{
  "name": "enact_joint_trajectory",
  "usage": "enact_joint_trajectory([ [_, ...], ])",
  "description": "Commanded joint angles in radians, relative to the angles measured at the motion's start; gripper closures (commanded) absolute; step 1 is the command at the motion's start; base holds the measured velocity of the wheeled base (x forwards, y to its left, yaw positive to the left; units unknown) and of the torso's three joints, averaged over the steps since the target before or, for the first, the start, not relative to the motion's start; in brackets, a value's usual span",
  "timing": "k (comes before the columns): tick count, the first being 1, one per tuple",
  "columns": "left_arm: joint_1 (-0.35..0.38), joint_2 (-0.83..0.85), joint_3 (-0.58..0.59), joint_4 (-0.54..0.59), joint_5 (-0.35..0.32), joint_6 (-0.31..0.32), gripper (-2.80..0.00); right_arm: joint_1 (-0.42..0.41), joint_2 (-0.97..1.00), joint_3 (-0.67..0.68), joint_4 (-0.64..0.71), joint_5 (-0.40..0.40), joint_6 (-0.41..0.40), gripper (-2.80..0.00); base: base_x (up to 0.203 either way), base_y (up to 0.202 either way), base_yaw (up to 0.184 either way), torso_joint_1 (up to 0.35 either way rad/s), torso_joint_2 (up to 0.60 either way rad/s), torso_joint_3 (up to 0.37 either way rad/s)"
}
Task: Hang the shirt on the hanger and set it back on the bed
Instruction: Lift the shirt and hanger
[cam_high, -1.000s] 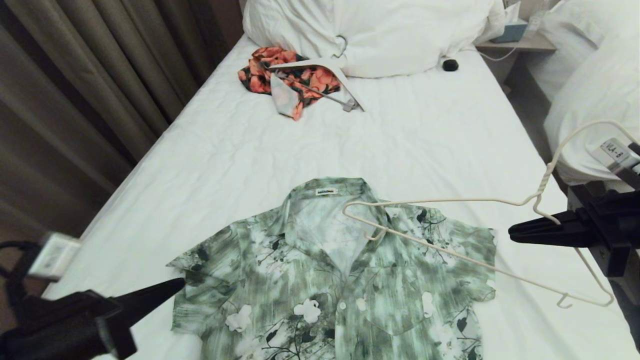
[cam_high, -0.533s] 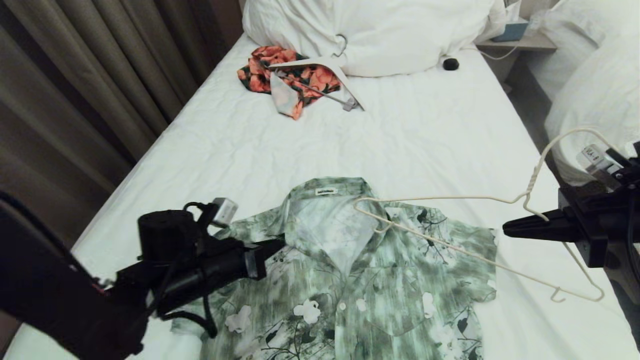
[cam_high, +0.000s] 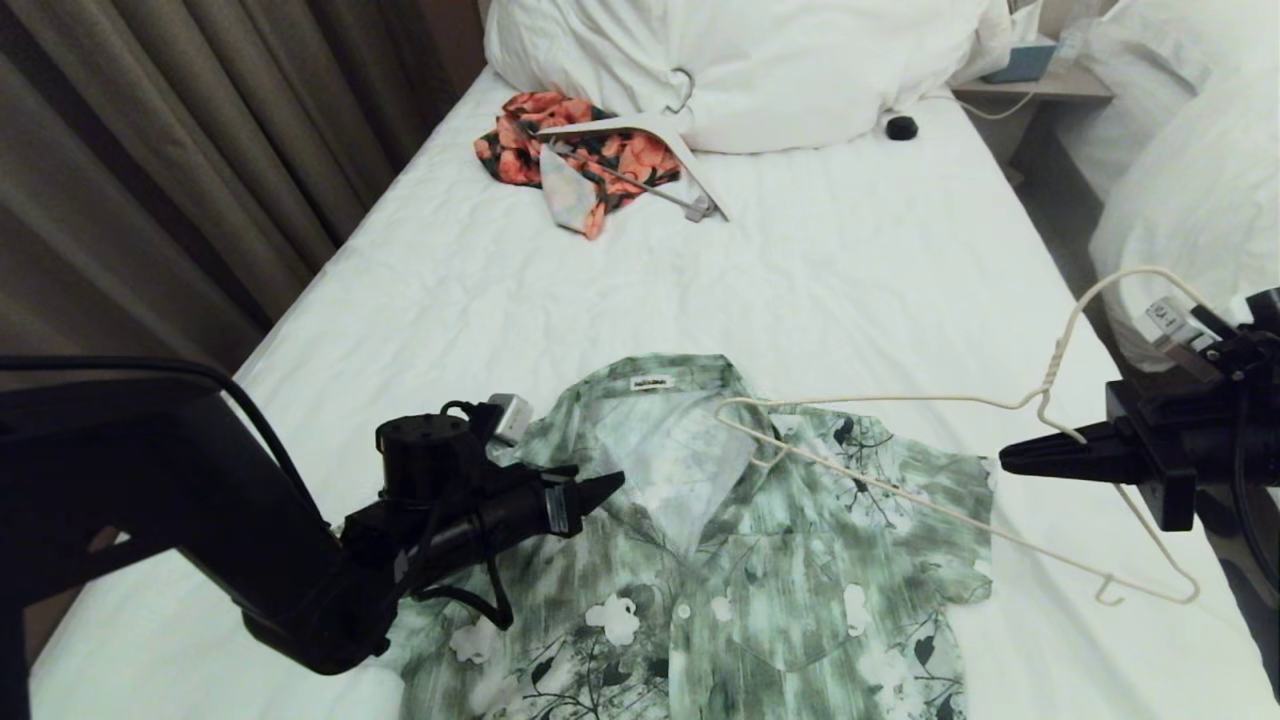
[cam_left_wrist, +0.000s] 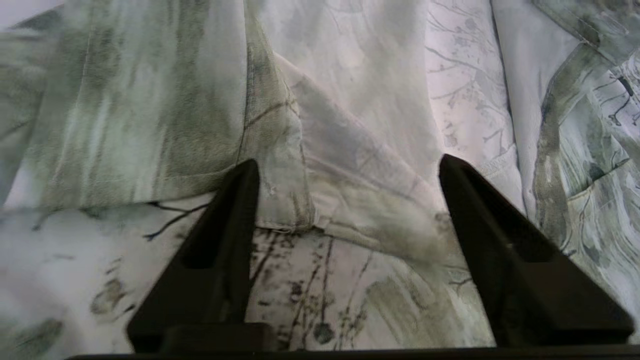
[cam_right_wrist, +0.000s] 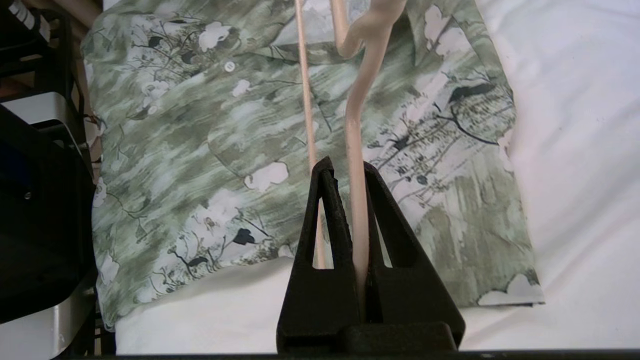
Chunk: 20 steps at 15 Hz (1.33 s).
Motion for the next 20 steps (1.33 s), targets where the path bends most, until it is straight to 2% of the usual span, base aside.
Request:
enact_joint_trajectory([
  [1, 0.009, -0.014, 0.023, -0.005, 0.0, -0.001, -2.8, -0.005, 0.012, -0.002, -0.003, 0.006, -0.006, 0.0, 0.0, 0.0, 0.0, 0.0, 0.0, 0.0],
  [4, 0.011, -0.091, 0.098, -0.007, -0.002, -0.001, -2.8, -0.006, 0.028, 0.0, -0.018, 0.006, -0.006, 0.0, 0.0, 0.0, 0.0, 0.0, 0.0, 0.0],
  [7, 0.013, -0.092, 0.113, -0.006, -0.002, -0.003, -2.8, -0.003, 0.026, 0.0, -0.018, 0.006, -0.006, 0.0, 0.0, 0.0, 0.0, 0.0, 0.0, 0.0],
  [16, 0.003, 0.028, -0.004, -0.011, 0.004, -0.008, -2.8, -0.004, 0.039, -0.005, -0.02, 0.006, -0.006, 0.0, 0.0, 0.0, 0.0, 0.0, 0.0, 0.0],
  [18, -0.018, 0.027, -0.012, -0.011, 0.021, -0.007, -2.8, -0.002, 0.043, -0.003, -0.023, 0.006, -0.006, 0.0, 0.0, 0.0, 0.0, 0.0, 0.0, 0.0],
  [19, -0.023, 0.03, -0.017, -0.01, 0.033, -0.007, -2.71, -0.001, 0.043, -0.003, -0.024, 0.006, -0.004, 0.0, 0.0, 0.0, 0.0, 0.0, 0.0, 0.0],
  [20, -0.03, 0.032, -0.024, -0.011, 0.048, -0.007, 0.0, -0.001, 0.045, -0.005, -0.024, 0.006, -0.006, 0.0, 0.0, 0.0, 0.0, 0.0, 0.0, 0.0],
])
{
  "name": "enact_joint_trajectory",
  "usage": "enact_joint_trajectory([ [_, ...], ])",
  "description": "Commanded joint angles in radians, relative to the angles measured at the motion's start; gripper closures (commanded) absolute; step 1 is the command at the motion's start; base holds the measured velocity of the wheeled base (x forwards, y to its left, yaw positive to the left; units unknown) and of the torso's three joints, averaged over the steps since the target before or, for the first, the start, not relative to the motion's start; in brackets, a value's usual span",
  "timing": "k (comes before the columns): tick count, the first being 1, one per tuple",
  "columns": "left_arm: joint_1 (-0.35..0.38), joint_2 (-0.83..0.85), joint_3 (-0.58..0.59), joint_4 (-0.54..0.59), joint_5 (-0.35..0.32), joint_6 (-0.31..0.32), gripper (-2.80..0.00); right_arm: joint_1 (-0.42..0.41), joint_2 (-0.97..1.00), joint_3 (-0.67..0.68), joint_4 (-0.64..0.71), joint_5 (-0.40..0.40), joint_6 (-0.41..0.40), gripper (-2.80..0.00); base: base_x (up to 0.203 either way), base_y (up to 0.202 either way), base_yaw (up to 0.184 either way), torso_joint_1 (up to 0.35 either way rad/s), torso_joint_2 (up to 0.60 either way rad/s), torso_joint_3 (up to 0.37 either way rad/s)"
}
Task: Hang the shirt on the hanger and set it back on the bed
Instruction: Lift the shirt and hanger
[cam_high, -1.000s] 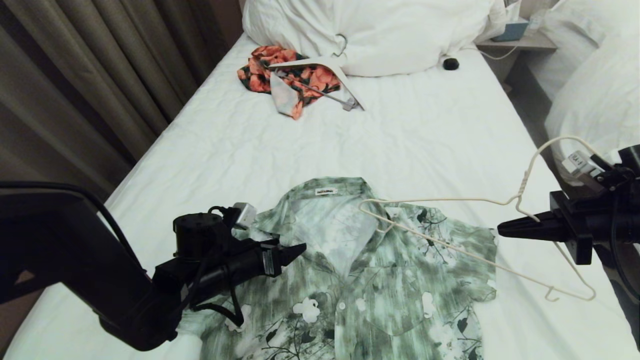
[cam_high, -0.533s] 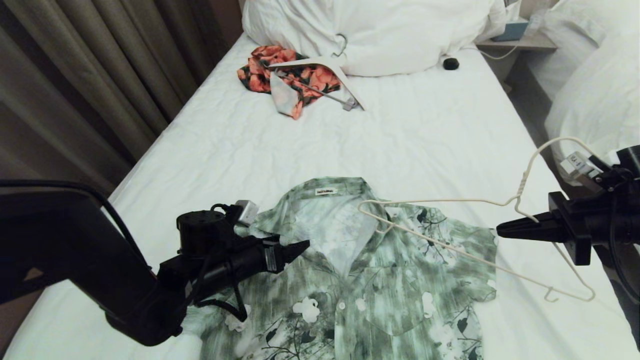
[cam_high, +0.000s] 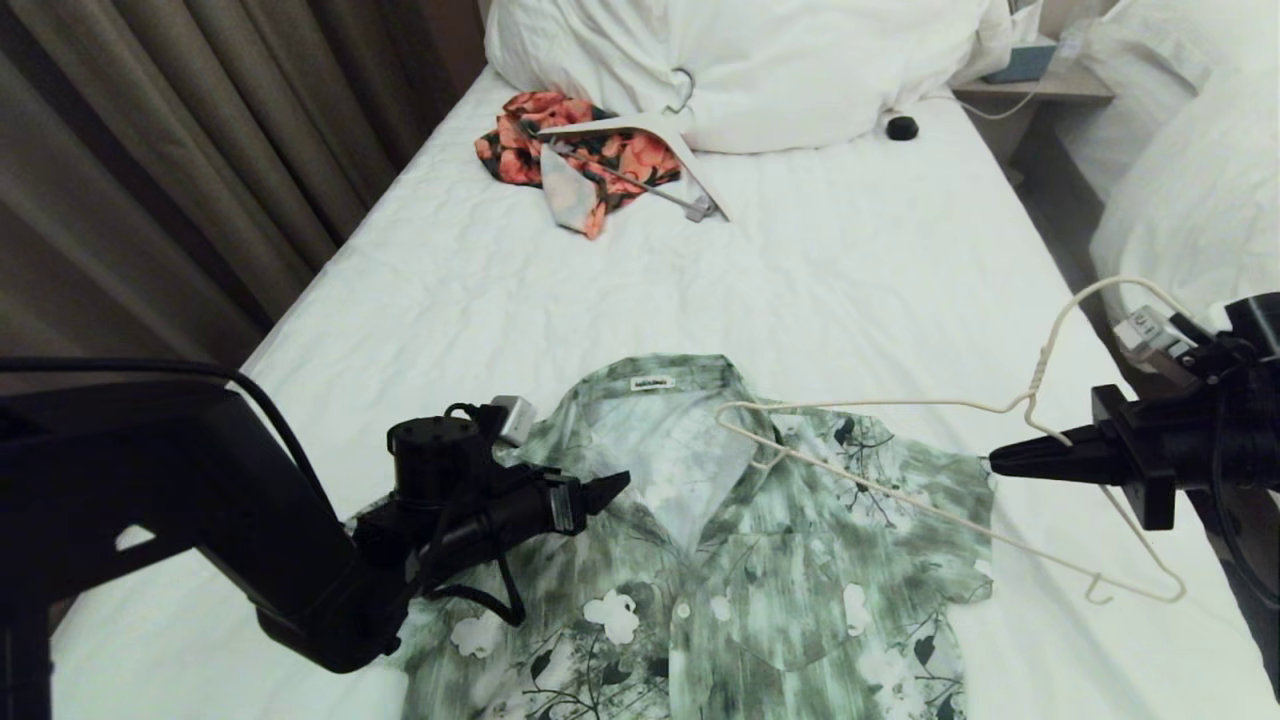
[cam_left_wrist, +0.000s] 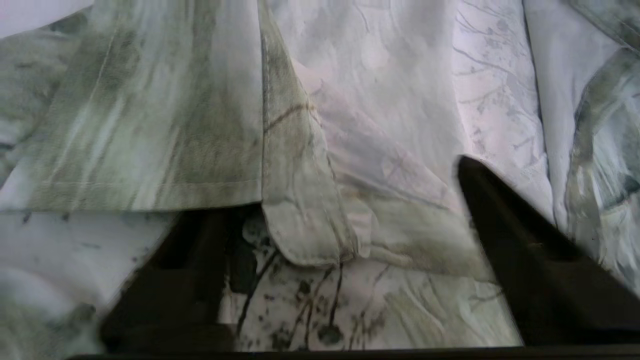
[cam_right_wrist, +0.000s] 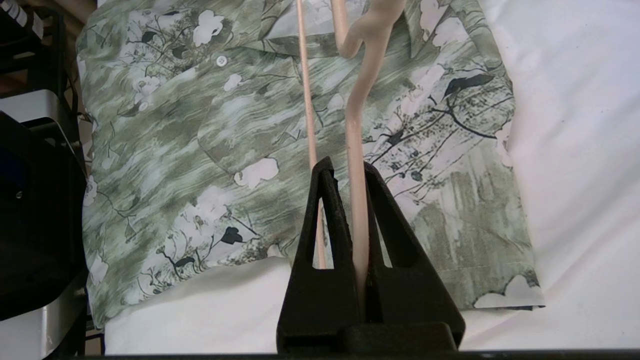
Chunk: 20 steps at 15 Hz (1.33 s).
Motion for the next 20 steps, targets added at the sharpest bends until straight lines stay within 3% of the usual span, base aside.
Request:
enact_joint_trajectory([
  [1, -0.012, 0.003, -0.008, -0.006, 0.002, -0.002, 0.0, 0.0, 0.003, -0.001, 0.002, 0.006, -0.005, 0.0, 0.0, 0.0, 0.0, 0.0, 0.0, 0.0],
  [10, -0.033, -0.111, -0.014, 0.006, 0.023, -0.003, 0.0, 0.038, 0.01, -0.003, 0.003, 0.001, -0.003, 0.0, 0.0, 0.0, 0.0, 0.0, 0.0, 0.0],
  [14, -0.038, -0.205, -0.02, 0.086, 0.023, -0.005, 0.0, 0.081, 0.028, -0.001, 0.004, -0.002, 0.021, 0.0, 0.0, 0.0, 0.0, 0.0, 0.0, 0.0],
  [20, -0.093, -0.434, -0.117, 0.421, 0.025, -0.003, 0.0, 0.139, 0.086, -0.038, 0.004, -0.002, 0.036, 0.0, 0.0, 0.0, 0.0, 0.0, 0.0, 0.0],
])
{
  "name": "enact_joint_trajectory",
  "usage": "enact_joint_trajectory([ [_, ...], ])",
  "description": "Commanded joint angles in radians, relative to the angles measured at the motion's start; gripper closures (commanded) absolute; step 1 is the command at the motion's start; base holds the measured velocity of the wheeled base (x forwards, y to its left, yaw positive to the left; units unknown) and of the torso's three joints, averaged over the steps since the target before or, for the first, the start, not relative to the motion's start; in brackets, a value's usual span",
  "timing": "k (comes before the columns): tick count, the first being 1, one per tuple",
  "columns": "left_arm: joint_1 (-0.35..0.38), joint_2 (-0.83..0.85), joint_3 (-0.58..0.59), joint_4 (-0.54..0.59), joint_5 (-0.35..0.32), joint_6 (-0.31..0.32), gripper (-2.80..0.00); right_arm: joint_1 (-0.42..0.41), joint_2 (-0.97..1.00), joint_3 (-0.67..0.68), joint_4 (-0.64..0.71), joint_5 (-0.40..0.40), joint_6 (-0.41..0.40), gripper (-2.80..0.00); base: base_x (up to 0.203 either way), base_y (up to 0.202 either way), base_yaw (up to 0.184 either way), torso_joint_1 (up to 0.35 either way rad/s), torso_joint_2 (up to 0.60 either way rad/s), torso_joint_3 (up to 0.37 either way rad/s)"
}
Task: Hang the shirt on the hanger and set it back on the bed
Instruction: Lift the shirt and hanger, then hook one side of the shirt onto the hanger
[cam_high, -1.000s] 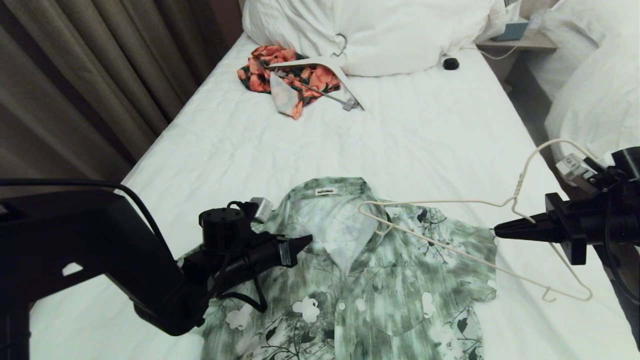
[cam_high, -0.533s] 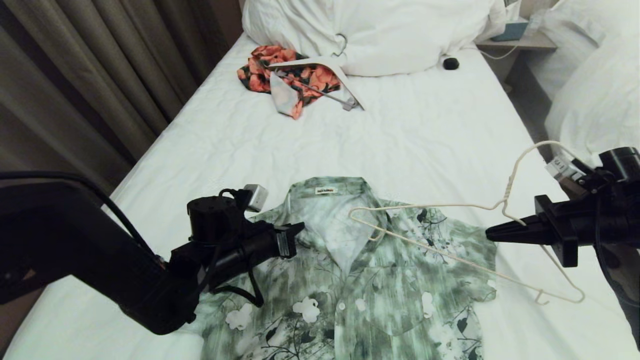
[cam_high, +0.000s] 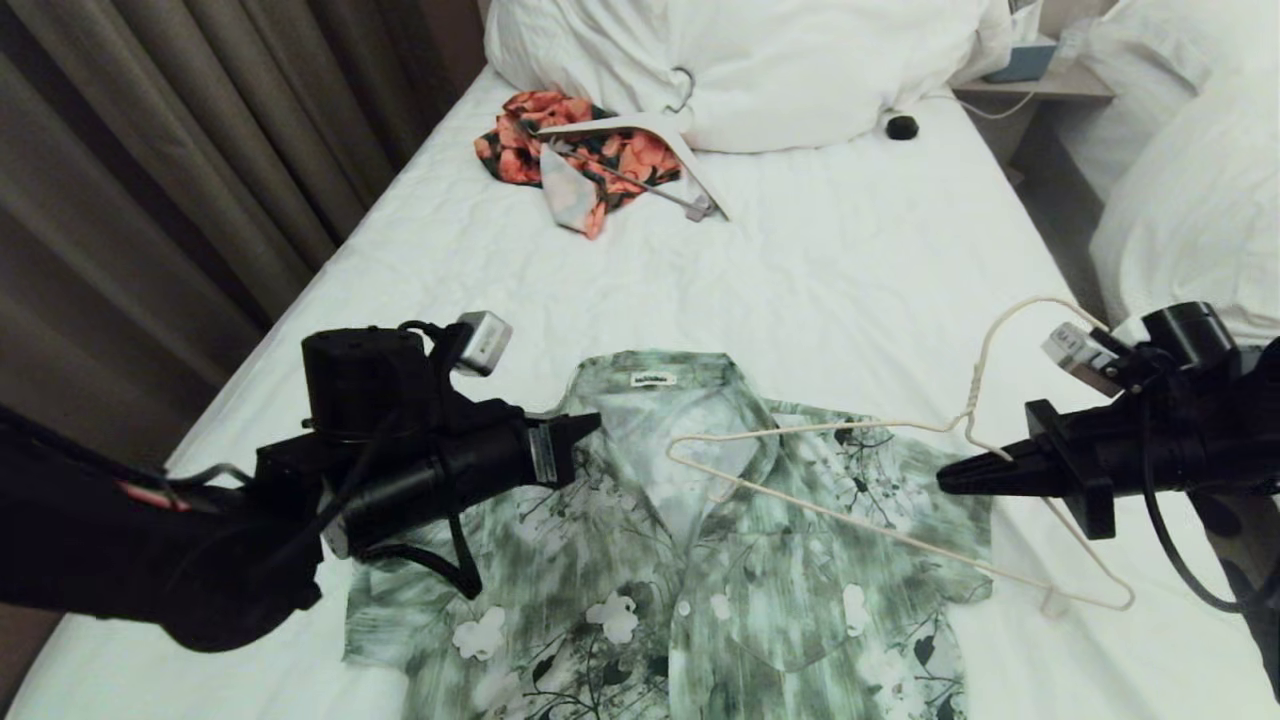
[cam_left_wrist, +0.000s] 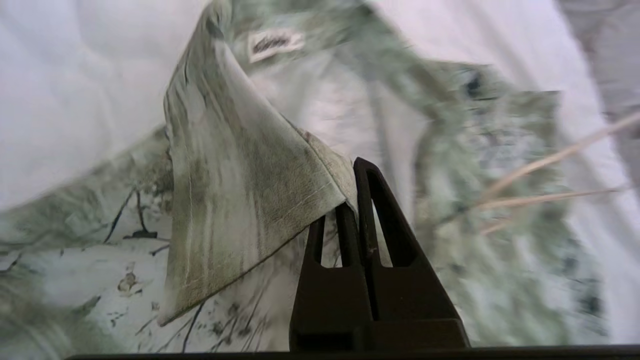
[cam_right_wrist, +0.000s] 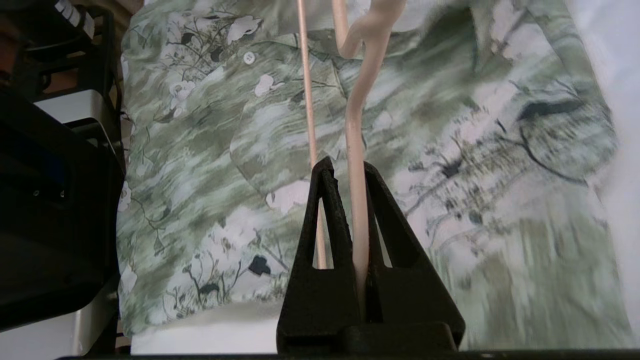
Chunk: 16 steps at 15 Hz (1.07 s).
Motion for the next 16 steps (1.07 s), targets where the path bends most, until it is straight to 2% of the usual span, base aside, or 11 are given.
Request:
enact_joint_trajectory([
  [1, -0.025, -0.097, -0.037, 0.062, 0.007, 0.0, 0.0, 0.021, 0.035, -0.021, 0.002, 0.007, -0.003, 0.0, 0.0, 0.0, 0.0, 0.0, 0.0, 0.0],
  [6, -0.141, -0.136, -0.116, 0.199, 0.08, 0.001, 0.0, 0.078, 0.12, -0.144, 0.008, 0.007, 0.001, 0.0, 0.0, 0.0, 0.0, 0.0, 0.0, 0.0],
  [10, -0.307, -0.136, -0.197, 0.255, 0.186, 0.004, 0.0, 0.173, 0.158, -0.225, 0.008, 0.005, 0.021, 0.0, 0.0, 0.0, 0.0, 0.0, 0.0, 0.0],
  [13, -0.405, -0.117, -0.278, 0.326, 0.247, 0.005, 0.0, 0.236, 0.146, -0.246, 0.008, 0.005, 0.044, 0.0, 0.0, 0.0, 0.0, 0.0, 0.0, 0.0],
  [16, -0.534, -0.098, -0.323, 0.344, 0.343, 0.004, 0.0, 0.255, 0.082, -0.229, 0.022, 0.005, 0.057, 0.0, 0.0, 0.0, 0.0, 0.0, 0.0, 0.0],
])
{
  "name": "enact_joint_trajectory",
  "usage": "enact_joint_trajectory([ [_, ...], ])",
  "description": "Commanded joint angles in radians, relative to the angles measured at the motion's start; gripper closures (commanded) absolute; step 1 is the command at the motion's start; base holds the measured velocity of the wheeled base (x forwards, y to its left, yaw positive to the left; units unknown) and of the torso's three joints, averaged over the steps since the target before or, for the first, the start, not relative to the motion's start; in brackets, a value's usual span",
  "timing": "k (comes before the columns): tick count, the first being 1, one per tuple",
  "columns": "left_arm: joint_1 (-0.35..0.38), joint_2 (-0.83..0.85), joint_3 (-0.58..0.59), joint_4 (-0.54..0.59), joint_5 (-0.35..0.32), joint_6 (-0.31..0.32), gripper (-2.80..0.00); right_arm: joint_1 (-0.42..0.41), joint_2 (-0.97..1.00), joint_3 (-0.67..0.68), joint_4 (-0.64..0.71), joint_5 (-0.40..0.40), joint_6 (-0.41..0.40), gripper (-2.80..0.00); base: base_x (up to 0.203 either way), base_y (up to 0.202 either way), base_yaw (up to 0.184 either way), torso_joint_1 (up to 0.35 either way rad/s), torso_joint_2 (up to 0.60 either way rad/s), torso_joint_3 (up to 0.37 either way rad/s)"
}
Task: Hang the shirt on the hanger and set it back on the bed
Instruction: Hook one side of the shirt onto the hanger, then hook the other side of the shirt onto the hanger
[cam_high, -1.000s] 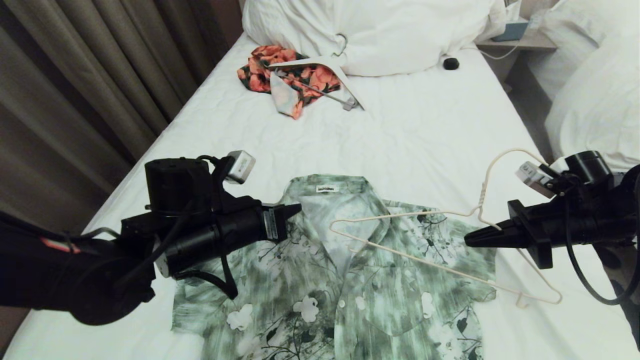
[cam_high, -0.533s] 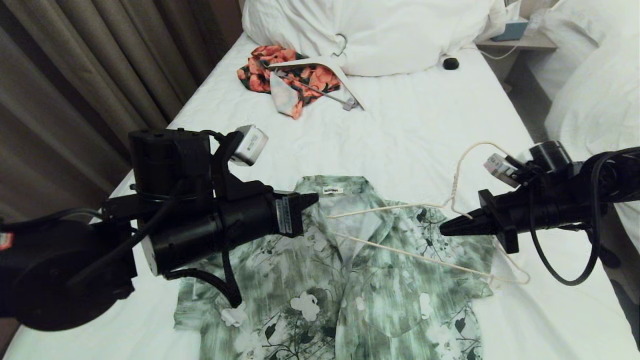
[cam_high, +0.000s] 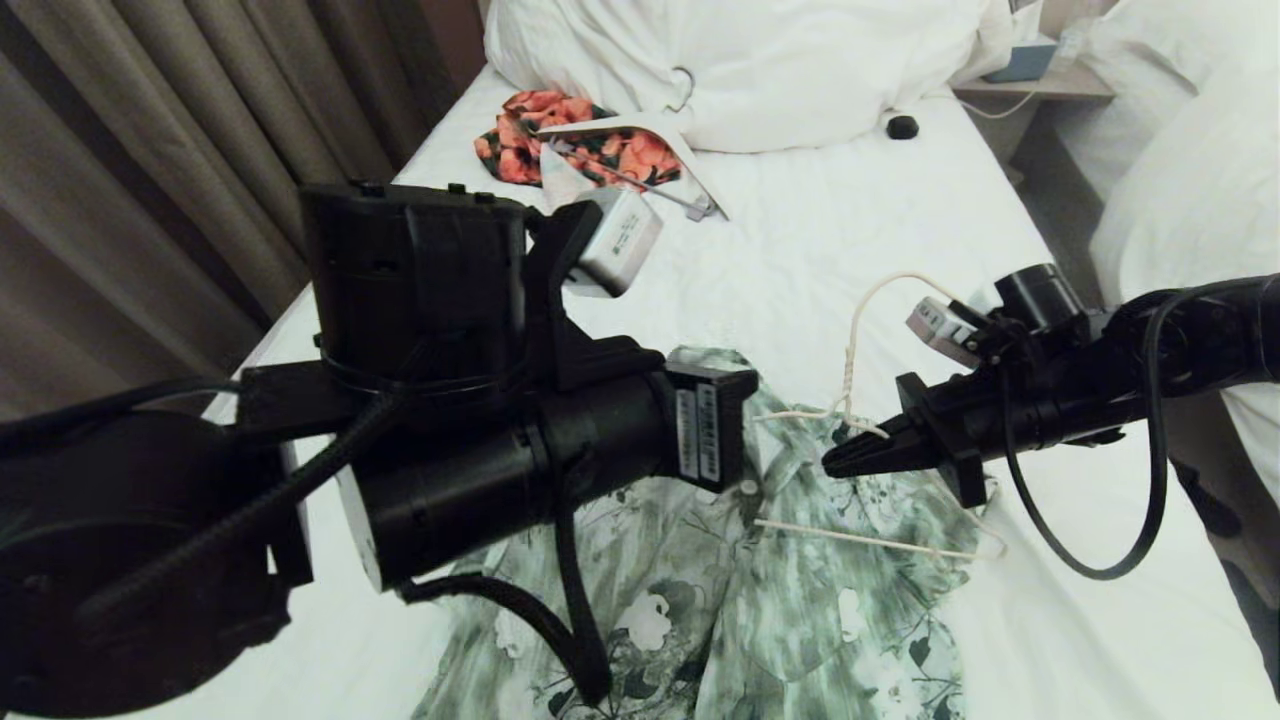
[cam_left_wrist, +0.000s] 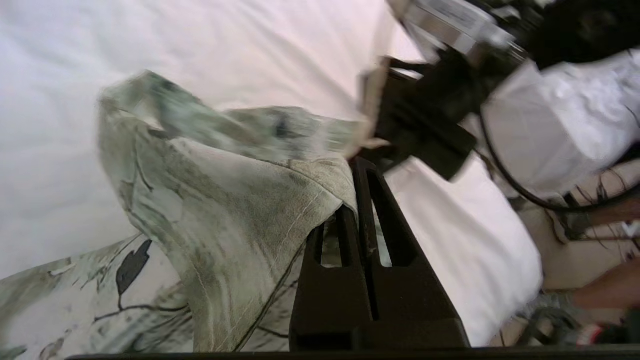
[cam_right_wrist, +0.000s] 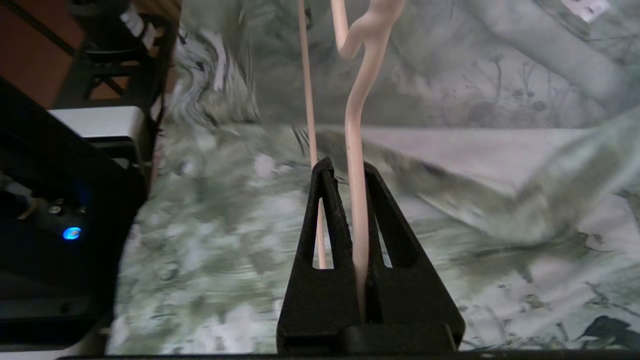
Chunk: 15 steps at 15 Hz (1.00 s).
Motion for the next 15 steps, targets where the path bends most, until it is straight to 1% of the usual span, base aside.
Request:
enact_joint_trajectory([
  [1, -0.101, 0.02, -0.015, 0.007, 0.052, -0.004, 0.0, 0.005, -0.052, 0.015, 0.013, 0.007, -0.003, 0.0, 0.0, 0.0, 0.0, 0.0, 0.0, 0.0],
  [2, -0.154, 0.046, -0.016, 0.009, 0.092, -0.005, 0.0, 0.004, -0.077, 0.041, 0.021, 0.008, -0.002, 0.0, 0.0, 0.0, 0.0, 0.0, 0.0, 0.0],
  [3, -0.191, 0.084, -0.021, 0.008, 0.127, -0.007, 0.0, 0.005, -0.107, 0.072, 0.022, 0.007, -0.002, 0.0, 0.0, 0.0, 0.0, 0.0, 0.0, 0.0],
  [4, -0.244, 0.121, -0.029, 0.004, 0.153, -0.014, 0.0, 0.004, -0.145, 0.101, 0.022, 0.007, -0.002, 0.0, 0.0, 0.0, 0.0, 0.0, 0.0, 0.0],
  [6, -0.324, 0.169, -0.035, 0.001, 0.184, -0.05, 0.0, -0.007, -0.202, 0.14, 0.024, 0.006, -0.002, 0.0, 0.0, 0.0, 0.0, 0.0, 0.0, 0.0],
  [7, -0.34, 0.199, -0.038, 0.0, 0.193, -0.058, 0.0, -0.009, -0.228, 0.167, 0.025, 0.006, -0.002, 0.0, 0.0, 0.0, 0.0, 0.0, 0.0, 0.0],
  [9, -0.354, 0.231, -0.057, -0.015, 0.202, -0.052, 0.0, -0.004, -0.263, 0.207, 0.024, 0.007, -0.002, 0.0, 0.0, 0.0, 0.0, 0.0, 0.0, 0.0],
  [11, -0.354, 0.213, -0.059, -0.015, 0.199, -0.03, 0.0, -0.004, -0.27, 0.215, 0.024, 0.008, -0.002, 0.0, 0.0, 0.0, 0.0, 0.0, 0.0, 0.0],
  [14, -0.342, 0.208, -0.048, -0.015, 0.202, -0.028, 0.0, -0.008, -0.262, 0.217, 0.02, 0.008, -0.005, 0.0, 0.0, 0.0, 0.0, 0.0, 0.0, 0.0],
  [15, -0.34, 0.208, -0.048, -0.015, 0.199, -0.027, -2.8, -0.008, -0.259, 0.22, 0.019, 0.008, -0.007, 0.0, 0.0, 0.0, 0.0, 0.0, 0.0, 0.0],
])
